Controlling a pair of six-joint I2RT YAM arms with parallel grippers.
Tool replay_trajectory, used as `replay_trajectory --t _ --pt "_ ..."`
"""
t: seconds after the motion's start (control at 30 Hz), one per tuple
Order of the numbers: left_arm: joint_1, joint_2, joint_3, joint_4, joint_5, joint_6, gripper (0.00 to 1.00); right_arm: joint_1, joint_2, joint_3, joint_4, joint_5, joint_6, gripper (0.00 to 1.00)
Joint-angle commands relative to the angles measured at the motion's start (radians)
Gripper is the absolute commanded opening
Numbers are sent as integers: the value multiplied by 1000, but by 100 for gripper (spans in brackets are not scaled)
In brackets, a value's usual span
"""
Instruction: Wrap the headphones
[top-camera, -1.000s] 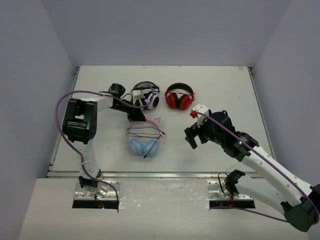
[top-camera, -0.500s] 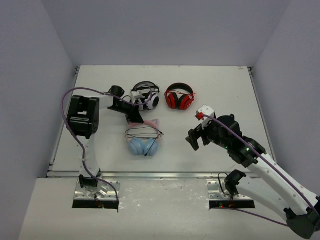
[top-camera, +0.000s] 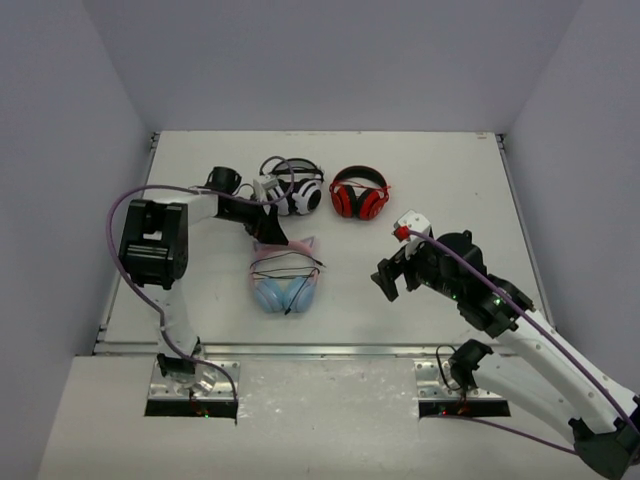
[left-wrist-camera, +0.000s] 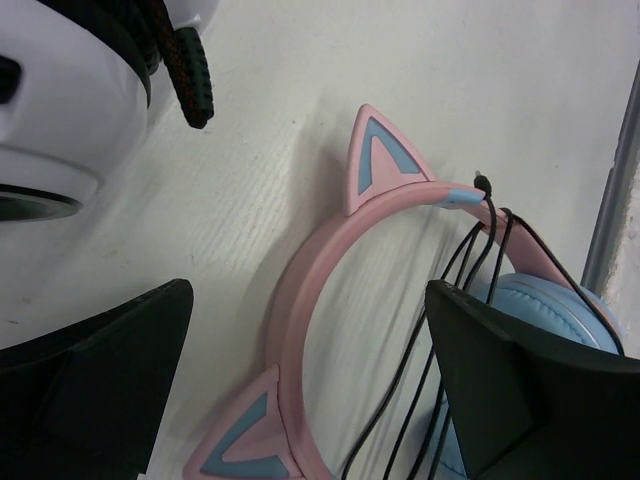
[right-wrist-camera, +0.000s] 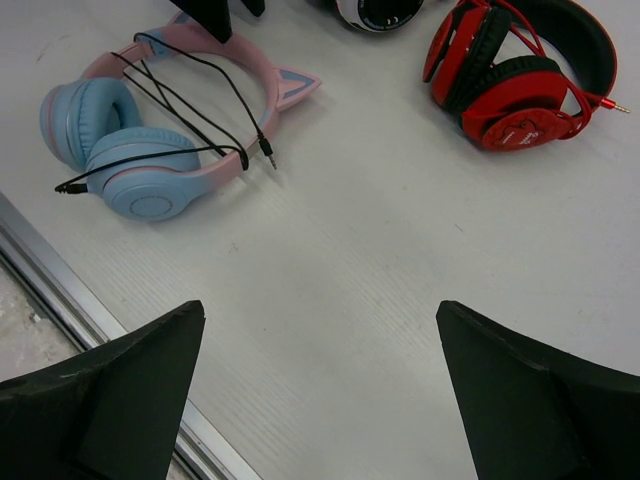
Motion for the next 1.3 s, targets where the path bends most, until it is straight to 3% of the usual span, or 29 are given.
replay_trajectory --t 0.0,0.1,0.23,0.33,0.37,0.47,0.53,0.77,0.83,1.07,1.27 --pt "6 -121 -23 52 -51 -86 100 1 -7 2 41 -10 5 99" --pt "-1 -182 -32 -20 -124 -132 100 1 -2 2 52 -3 3 99" --pt "-1 -344 -86 30 -290 -319 100 1 15 12 45 22 17 99" --pt "1 -505 -149 96 -618 -503 100 1 16 22 32 72 65 99" --pt "1 -589 -181 113 -843 -563 100 1 3 22 25 126 97 99" --pt "3 -769 -215 64 -1253 -755 100 1 -25 28 -24 260 178 99" --pt "3 -861 -226 14 -1362 -853 100 1 -44 37 -93 318 216 99" --pt "3 -1350 -420 -59 -1471 -764 100 1 -80 75 -279 573 332 99" --pt "1 -1456 -491 -31 -1432 -754 100 1 -105 91 -327 630 336 99" --pt "-2 -1596 -491 -34 -1390 -757 100 1 -201 126 -417 731 295 99" --pt "-99 -1595 -513 -36 -1458 -795 100 1 -246 95 -394 713 275 99"
